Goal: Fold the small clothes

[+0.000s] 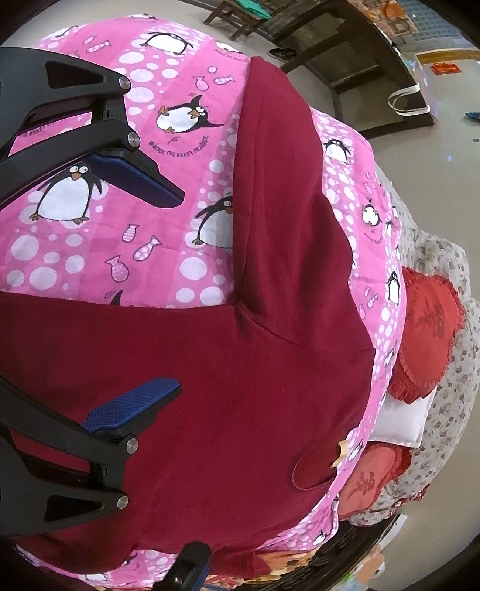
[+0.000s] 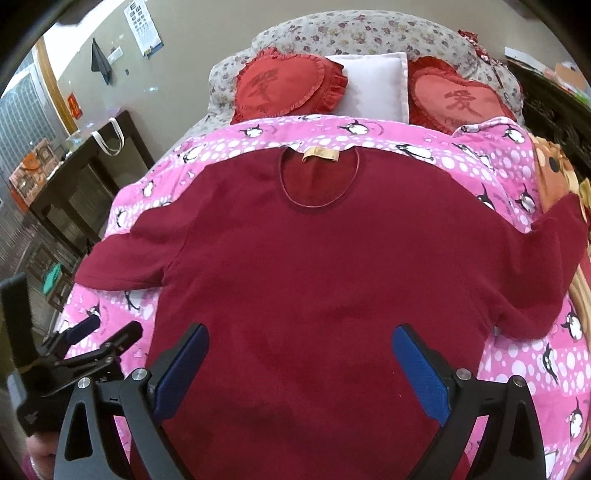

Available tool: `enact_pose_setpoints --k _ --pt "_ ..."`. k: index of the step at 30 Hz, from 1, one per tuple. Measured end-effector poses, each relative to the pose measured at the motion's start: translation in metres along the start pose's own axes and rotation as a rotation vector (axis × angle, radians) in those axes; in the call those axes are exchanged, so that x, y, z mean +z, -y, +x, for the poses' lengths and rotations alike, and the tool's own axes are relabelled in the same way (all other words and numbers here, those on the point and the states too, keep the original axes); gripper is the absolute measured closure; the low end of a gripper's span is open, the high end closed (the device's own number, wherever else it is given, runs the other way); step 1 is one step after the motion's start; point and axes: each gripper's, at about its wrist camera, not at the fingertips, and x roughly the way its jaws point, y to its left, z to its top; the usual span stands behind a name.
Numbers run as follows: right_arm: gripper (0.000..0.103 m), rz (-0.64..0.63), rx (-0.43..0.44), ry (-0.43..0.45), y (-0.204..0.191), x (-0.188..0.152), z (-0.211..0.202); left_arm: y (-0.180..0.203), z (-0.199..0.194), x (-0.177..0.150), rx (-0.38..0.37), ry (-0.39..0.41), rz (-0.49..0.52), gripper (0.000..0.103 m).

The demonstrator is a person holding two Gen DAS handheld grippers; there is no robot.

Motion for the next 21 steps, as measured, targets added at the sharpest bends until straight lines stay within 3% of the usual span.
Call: enact_pose_setpoints --k 21 --pt "0.004 0.011 -0.009 -0.054 -0.002 0.0 0.044 -0.019 0.029 0.012 0.024 -0.031 -0.049 0.01"
